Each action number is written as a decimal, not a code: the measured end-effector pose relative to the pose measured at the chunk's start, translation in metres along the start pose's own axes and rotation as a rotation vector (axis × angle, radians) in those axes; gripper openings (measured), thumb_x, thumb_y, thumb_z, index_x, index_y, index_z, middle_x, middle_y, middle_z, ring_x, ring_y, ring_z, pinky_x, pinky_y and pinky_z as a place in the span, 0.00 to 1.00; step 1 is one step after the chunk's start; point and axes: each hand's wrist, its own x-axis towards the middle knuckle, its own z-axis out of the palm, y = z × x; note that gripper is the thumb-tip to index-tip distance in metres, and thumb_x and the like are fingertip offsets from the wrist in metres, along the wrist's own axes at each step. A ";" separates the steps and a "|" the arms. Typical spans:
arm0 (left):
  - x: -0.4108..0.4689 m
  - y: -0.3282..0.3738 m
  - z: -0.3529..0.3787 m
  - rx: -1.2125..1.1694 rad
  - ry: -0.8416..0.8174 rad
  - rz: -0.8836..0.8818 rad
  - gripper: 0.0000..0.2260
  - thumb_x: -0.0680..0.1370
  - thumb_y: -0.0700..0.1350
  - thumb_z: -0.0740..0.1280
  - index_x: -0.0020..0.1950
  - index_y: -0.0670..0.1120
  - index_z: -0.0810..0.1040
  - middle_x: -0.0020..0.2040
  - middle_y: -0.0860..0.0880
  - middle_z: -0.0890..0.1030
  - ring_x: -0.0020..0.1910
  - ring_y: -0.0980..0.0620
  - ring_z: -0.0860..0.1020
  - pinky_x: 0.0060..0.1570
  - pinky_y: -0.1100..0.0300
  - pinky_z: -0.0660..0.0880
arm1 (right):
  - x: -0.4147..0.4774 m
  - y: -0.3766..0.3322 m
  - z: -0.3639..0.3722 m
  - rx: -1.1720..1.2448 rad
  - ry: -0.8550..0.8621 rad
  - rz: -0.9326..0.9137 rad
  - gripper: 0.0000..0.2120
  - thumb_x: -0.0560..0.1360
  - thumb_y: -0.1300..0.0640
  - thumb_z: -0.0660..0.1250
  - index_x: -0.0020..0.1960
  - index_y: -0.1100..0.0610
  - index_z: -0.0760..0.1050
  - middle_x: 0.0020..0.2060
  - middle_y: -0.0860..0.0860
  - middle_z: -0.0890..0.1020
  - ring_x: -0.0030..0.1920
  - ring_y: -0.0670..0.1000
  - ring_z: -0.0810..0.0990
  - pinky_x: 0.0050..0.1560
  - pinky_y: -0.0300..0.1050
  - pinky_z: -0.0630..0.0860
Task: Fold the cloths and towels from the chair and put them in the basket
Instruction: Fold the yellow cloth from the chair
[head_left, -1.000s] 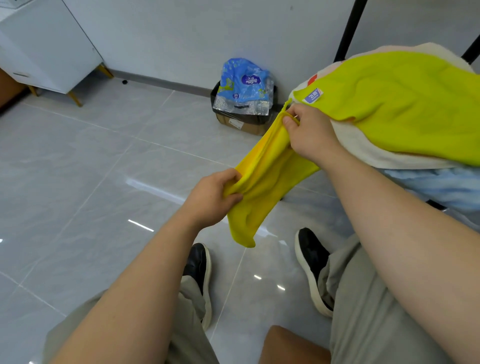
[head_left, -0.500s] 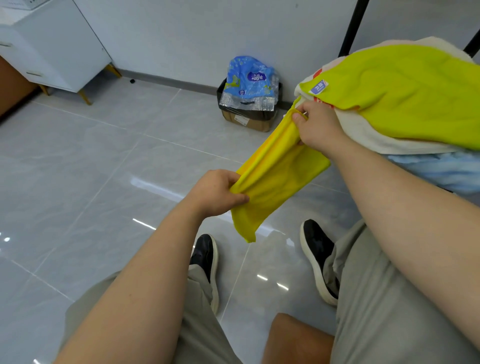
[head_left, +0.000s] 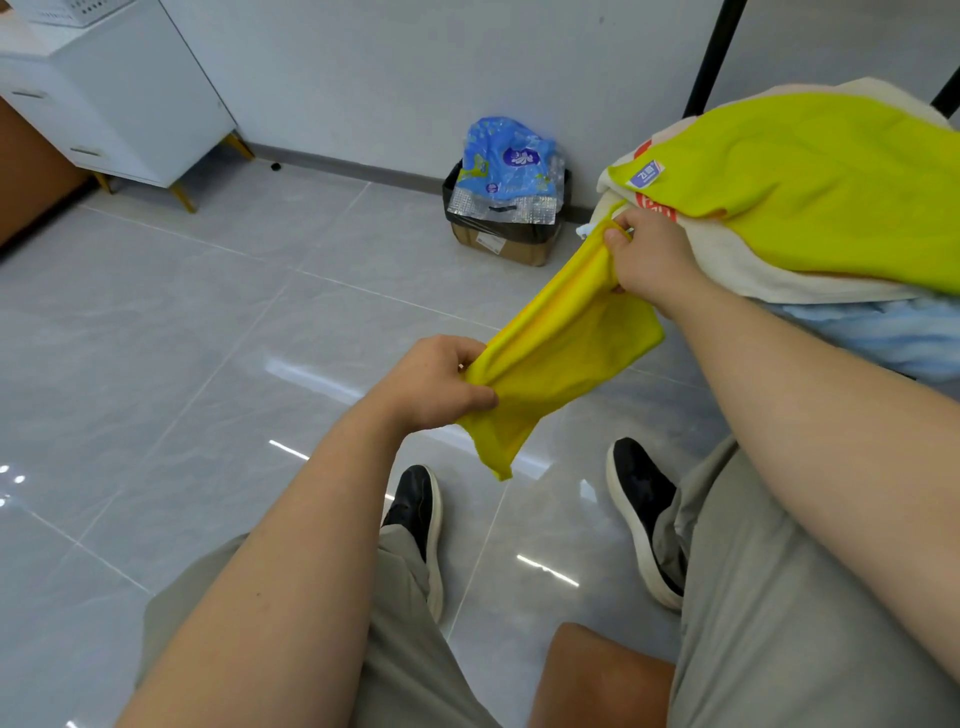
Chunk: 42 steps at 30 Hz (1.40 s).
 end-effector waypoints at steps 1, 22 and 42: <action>-0.001 0.000 -0.001 -0.008 -0.002 0.010 0.09 0.71 0.40 0.74 0.47 0.51 0.82 0.39 0.50 0.80 0.36 0.53 0.77 0.34 0.62 0.74 | 0.001 0.002 0.000 0.001 0.013 0.004 0.11 0.81 0.55 0.62 0.56 0.61 0.78 0.54 0.62 0.81 0.57 0.62 0.77 0.55 0.52 0.73; -0.007 -0.003 -0.003 -0.034 0.042 -0.016 0.14 0.75 0.52 0.74 0.46 0.40 0.83 0.37 0.39 0.78 0.35 0.45 0.75 0.38 0.51 0.73 | 0.008 0.014 -0.003 -0.002 0.090 0.063 0.16 0.83 0.55 0.60 0.67 0.62 0.74 0.68 0.60 0.76 0.68 0.61 0.72 0.65 0.48 0.67; -0.006 -0.015 -0.018 -0.205 0.483 0.003 0.07 0.73 0.47 0.75 0.40 0.51 0.78 0.33 0.50 0.76 0.30 0.55 0.71 0.33 0.58 0.71 | 0.010 0.011 -0.002 0.100 0.079 0.215 0.15 0.82 0.55 0.56 0.65 0.59 0.72 0.61 0.62 0.77 0.59 0.65 0.77 0.56 0.64 0.78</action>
